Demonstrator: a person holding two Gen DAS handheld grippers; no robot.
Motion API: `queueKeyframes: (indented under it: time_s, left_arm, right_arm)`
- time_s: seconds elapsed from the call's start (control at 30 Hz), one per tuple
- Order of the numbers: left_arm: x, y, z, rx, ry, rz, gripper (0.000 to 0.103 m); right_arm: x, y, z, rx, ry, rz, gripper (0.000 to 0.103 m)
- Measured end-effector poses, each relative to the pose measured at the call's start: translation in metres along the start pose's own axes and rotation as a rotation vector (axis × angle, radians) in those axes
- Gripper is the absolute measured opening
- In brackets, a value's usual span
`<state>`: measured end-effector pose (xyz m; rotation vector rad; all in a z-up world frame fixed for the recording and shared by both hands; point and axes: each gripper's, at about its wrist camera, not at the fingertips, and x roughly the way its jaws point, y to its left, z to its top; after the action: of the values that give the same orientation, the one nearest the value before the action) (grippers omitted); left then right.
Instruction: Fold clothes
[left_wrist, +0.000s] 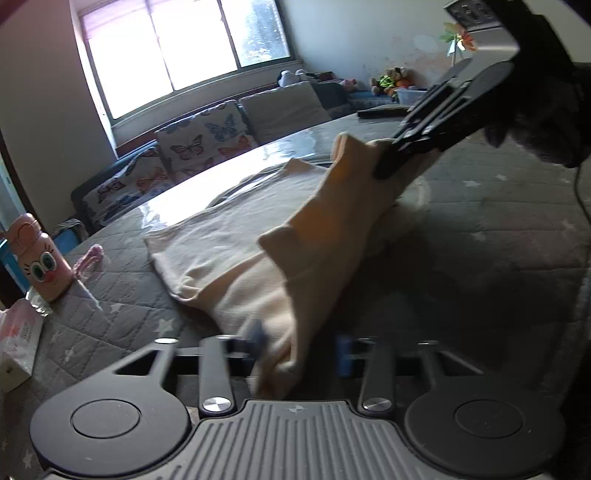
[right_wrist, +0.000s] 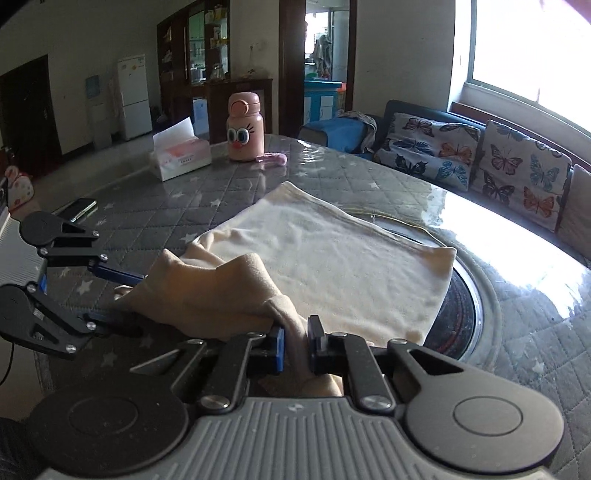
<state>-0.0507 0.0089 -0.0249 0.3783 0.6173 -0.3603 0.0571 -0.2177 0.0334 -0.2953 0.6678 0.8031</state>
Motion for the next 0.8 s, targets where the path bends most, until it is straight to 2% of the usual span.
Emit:
queueKeyframes:
  time_s: [0.07, 0.13, 0.4, 0.63, 0.8]
  left_arm:
    - [-0.001, 0.005, 0.001, -0.012, -0.008, 0.002, 0.013]
    - [-0.006, 0.008, 0.004, -0.021, -0.026, -0.001, 0.011]
    - [-0.061, 0.005, 0.011, -0.046, -0.111, -0.043, 0.01]
    - [-0.113, -0.003, 0.01, -0.08, -0.142, -0.099, 0.01]
    - [-0.103, 0.006, 0.019, -0.099, -0.128, -0.071, 0.01]
  right_arm:
    - [-0.001, 0.0, -0.002, 0.013, -0.005, -0.001, 0.009]
    - [-0.003, 0.001, -0.005, 0.024, -0.011, -0.002, 0.008]
    - [-0.038, 0.009, -0.013, 0.027, -0.058, 0.025, 0.007]
    - [-0.092, 0.031, -0.031, 0.045, -0.064, 0.114, 0.007]
    - [-0.1, 0.033, -0.031, 0.04, -0.054, 0.113, 0.005]
